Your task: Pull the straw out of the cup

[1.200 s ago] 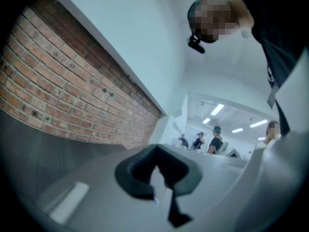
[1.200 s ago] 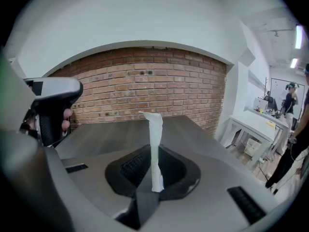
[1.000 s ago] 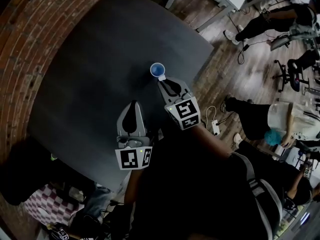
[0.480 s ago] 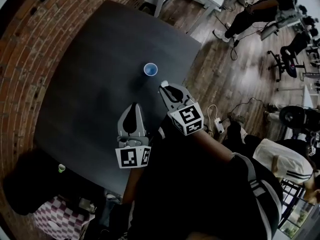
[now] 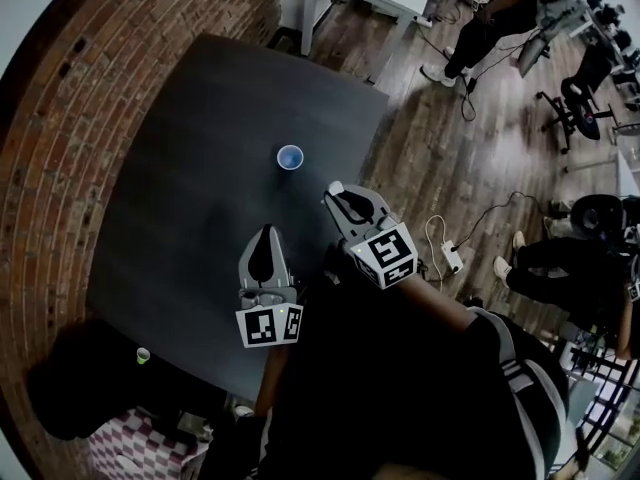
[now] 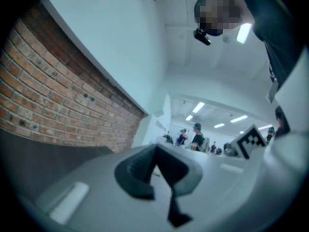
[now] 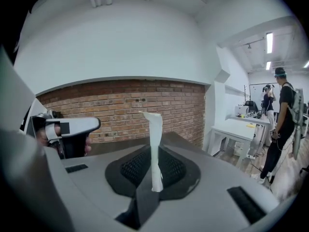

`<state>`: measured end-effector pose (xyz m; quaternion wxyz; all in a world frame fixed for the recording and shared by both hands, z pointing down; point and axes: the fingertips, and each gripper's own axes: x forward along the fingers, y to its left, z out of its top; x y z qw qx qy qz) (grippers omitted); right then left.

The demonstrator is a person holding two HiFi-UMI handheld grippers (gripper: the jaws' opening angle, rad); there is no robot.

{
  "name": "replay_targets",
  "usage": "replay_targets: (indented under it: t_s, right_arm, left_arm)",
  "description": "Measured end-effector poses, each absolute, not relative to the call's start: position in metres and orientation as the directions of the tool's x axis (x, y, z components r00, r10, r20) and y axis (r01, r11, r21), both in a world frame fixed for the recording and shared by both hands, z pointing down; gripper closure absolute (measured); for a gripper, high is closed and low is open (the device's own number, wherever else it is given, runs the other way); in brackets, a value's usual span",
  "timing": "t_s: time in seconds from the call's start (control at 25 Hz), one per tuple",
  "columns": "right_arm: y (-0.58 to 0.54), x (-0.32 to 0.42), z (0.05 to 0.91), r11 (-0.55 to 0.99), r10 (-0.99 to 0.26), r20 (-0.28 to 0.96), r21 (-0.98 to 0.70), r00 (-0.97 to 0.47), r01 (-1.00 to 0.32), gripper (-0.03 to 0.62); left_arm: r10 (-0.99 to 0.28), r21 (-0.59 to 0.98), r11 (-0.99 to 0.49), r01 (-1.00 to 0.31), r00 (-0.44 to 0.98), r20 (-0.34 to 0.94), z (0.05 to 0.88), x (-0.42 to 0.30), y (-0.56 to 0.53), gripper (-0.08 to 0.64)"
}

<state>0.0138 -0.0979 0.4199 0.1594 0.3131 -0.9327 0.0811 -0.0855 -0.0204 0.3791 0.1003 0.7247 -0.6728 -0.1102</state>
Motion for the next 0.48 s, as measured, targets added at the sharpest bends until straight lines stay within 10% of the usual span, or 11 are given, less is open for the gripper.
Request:
replay_targets:
  t_s: [0.48]
  right_arm:
    - [-0.103,0.050,0.401,0.816,-0.534,0.282,-0.075,-0.797,-0.573,0.546]
  left_arm:
    - [-0.999,0.262,-0.052,-0.964,0.050,-0.014,0.373,-0.049,-0.034,0.555]
